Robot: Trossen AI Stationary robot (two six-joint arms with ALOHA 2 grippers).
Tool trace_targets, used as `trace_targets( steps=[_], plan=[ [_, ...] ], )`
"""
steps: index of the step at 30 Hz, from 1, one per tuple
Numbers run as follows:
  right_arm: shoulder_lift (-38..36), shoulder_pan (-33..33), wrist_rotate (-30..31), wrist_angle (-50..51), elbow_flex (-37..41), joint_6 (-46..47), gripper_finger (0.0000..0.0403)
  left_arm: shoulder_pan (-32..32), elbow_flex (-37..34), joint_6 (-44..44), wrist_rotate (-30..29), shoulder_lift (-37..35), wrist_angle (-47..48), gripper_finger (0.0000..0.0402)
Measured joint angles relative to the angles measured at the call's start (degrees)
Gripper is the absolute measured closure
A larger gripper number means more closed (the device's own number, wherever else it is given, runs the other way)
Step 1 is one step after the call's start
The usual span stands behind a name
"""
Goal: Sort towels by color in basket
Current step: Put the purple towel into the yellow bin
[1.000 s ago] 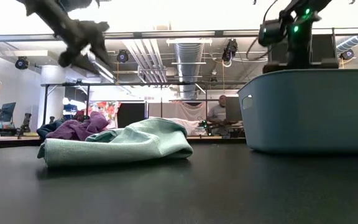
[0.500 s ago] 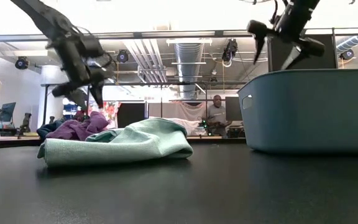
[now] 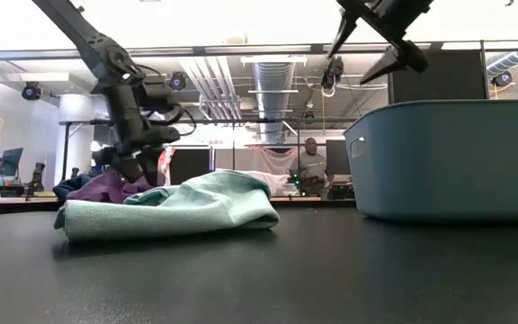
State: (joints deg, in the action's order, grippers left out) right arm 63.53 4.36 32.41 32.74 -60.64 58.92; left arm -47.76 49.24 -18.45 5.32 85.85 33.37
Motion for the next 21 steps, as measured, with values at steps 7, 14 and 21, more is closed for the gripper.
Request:
trace_targets(
  steps=[7, 14, 21],
  plan=[
    [0.4, -0.9, -4.8, -14.4, 0.0, -17.7, 0.0044, 4.1, -0.4, 0.3, 4.7, 2.5, -1.8, 0.0386],
    [1.0, -4.2, -5.3, -20.4, 0.0, -34.6, 0.0044, 13.7, -0.4, -0.5, 9.7, -8.7, -6.0, 0.0399],
    [6.6, -9.2, -5.7, -28.4, 0.0, -52.3, 0.0044, 21.0, -0.4, -3.0, 12.3, -19.4, -22.9, 0.0401]
  ],
)
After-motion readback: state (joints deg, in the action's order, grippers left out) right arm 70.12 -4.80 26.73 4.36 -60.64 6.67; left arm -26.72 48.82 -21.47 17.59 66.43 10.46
